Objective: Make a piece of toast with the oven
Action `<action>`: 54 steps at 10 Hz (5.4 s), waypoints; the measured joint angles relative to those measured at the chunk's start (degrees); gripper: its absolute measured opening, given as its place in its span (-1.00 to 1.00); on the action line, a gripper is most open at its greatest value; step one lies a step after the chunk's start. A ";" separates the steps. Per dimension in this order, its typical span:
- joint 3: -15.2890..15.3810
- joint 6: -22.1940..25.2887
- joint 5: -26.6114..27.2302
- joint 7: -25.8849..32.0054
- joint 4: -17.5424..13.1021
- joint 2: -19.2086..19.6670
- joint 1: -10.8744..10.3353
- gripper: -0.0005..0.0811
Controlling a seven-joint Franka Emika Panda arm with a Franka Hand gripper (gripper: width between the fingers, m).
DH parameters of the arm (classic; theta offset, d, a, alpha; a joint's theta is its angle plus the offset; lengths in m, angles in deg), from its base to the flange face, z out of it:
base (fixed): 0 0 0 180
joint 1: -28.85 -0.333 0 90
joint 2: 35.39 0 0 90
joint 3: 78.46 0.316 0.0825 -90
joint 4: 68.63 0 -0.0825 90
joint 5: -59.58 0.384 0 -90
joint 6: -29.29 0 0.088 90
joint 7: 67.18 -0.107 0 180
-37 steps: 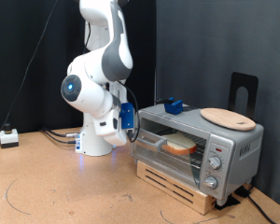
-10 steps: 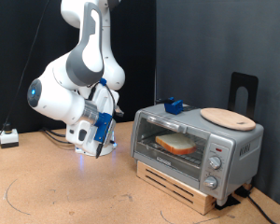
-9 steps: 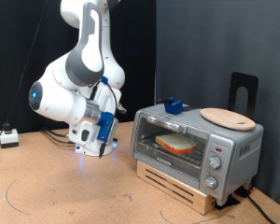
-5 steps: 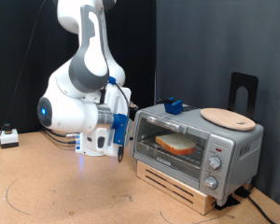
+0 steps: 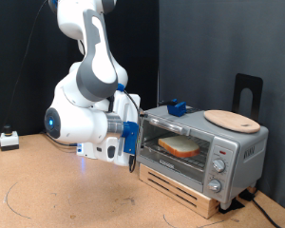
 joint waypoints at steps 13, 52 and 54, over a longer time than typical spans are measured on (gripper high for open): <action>1.03 -2.52 3.27 -7.78 -15.08 20.26 -5.09 1.00; 2.45 -13.77 -0.04 -10.18 -32.03 40.09 -22.28 -0.04; 2.46 -13.09 0.11 -10.67 -32.24 40.09 -22.25 -0.38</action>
